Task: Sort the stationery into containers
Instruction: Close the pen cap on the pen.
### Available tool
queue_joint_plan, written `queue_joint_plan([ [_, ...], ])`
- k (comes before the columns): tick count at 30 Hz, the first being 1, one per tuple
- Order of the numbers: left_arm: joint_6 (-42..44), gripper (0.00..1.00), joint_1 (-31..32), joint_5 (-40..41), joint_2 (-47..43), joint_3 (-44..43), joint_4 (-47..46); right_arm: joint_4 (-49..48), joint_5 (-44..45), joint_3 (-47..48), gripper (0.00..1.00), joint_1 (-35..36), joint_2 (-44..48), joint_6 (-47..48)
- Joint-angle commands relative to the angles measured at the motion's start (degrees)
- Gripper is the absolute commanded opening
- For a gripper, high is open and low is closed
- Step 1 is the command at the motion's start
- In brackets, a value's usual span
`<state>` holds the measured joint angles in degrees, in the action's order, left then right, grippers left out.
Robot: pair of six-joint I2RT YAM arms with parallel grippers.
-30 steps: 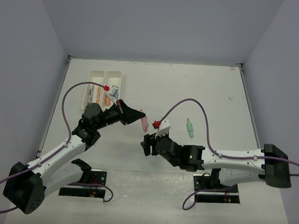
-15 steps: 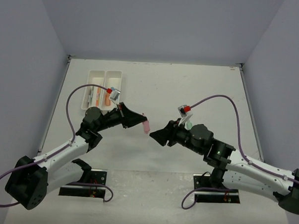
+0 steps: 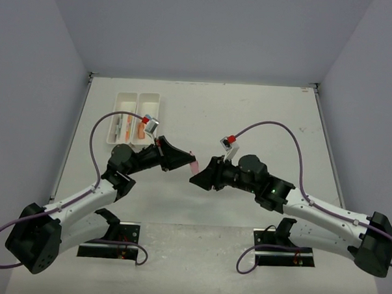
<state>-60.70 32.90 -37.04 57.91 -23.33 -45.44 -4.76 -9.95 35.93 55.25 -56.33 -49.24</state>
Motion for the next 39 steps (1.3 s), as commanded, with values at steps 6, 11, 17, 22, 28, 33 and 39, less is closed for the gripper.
queue_joint_plan([
  [6,-1.26,0.0,5.41,0.39,0.98,2.15,-4.93,-5.25,-5.34,7.57,0.22,-1.9,-1.69,1.86],
  [11,0.08,0.0,5.59,1.84,1.55,1.98,-3.31,-5.39,-4.54,5.84,0.01,-1.91,-0.2,2.85],
  [17,12.64,0.8,5.59,9.67,-4.23,-6.28,18.07,-4.43,-7.08,3.71,0.0,-1.94,1.78,9.28],
  [22,13.05,1.0,5.51,19.13,-9.85,-8.69,29.79,1.08,-9.62,2.54,0.0,-1.9,6.38,18.68],
  [28,-7.78,1.0,5.52,11.7,-9.21,2.76,11.86,4.7,-17.96,2.88,0.0,-1.98,10.44,31.87],
  [33,-22.66,1.0,6.37,9.57,-8.81,7.12,3.49,10.7,-30.67,7.35,0.0,-1.9,8.65,41.89],
  [39,-32.49,1.0,7.37,12.57,-11.93,7.97,-0.63,10.09,-40.89,12.41,0.0,-1.9,3.86,45.72],
])
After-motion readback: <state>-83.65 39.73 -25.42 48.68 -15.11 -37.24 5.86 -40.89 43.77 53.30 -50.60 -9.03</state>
